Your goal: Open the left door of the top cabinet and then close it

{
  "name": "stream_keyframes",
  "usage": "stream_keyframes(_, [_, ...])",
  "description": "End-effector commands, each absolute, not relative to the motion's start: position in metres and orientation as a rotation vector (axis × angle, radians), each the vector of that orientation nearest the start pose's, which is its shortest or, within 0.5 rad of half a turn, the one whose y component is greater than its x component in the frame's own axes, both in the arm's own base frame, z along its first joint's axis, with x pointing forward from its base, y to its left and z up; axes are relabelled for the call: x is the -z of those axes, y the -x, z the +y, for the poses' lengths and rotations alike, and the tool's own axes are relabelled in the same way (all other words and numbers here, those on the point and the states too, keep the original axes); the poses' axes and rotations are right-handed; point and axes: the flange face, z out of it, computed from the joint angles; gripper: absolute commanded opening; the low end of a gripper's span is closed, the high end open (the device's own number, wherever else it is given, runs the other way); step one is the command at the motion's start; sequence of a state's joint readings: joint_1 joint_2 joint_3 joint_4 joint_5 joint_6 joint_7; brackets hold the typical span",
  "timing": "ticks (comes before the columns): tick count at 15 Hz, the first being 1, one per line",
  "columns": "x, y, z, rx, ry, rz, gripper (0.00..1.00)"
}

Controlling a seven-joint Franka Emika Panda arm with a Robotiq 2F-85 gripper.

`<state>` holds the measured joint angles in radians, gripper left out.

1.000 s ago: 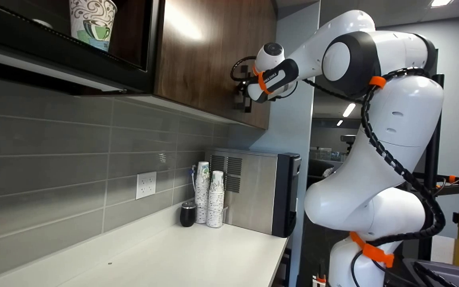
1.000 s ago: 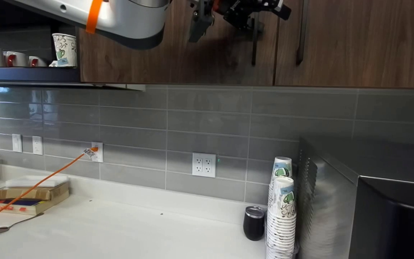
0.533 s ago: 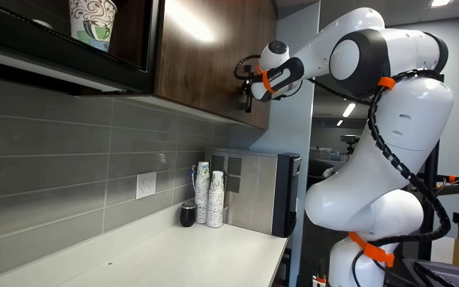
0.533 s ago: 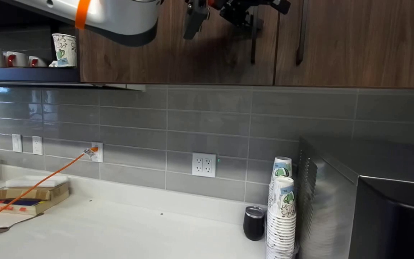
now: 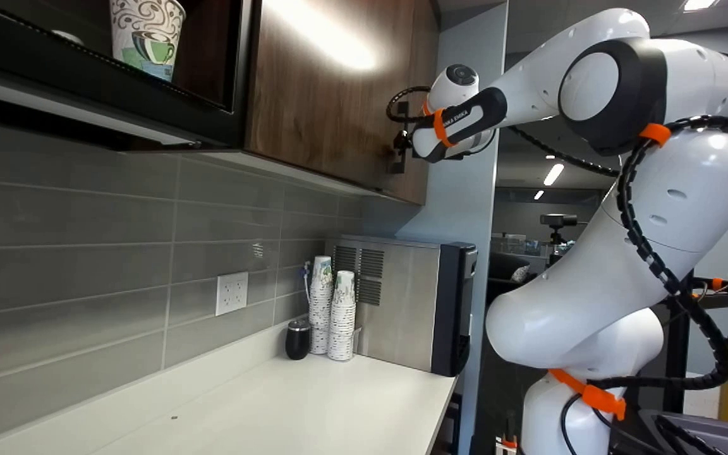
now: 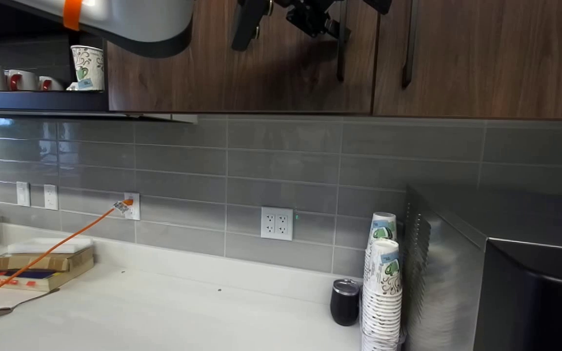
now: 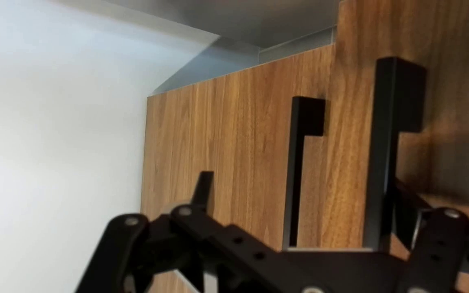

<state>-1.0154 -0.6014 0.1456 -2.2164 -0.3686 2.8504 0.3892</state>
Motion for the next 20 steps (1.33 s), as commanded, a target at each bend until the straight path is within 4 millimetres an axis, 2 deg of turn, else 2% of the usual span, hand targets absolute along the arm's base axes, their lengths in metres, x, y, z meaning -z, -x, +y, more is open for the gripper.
stream_keyframes(1, [-0.730,-0.263,-0.286,-1.260,-1.939,-0.966,1.00])
stream_keyframes(14, [-0.709,-0.210,-0.280,-1.200,-1.976,-0.936,1.00])
stream_keyframes(20, [-0.699,-0.173,-0.274,-1.217,-1.954,-0.954,1.00])
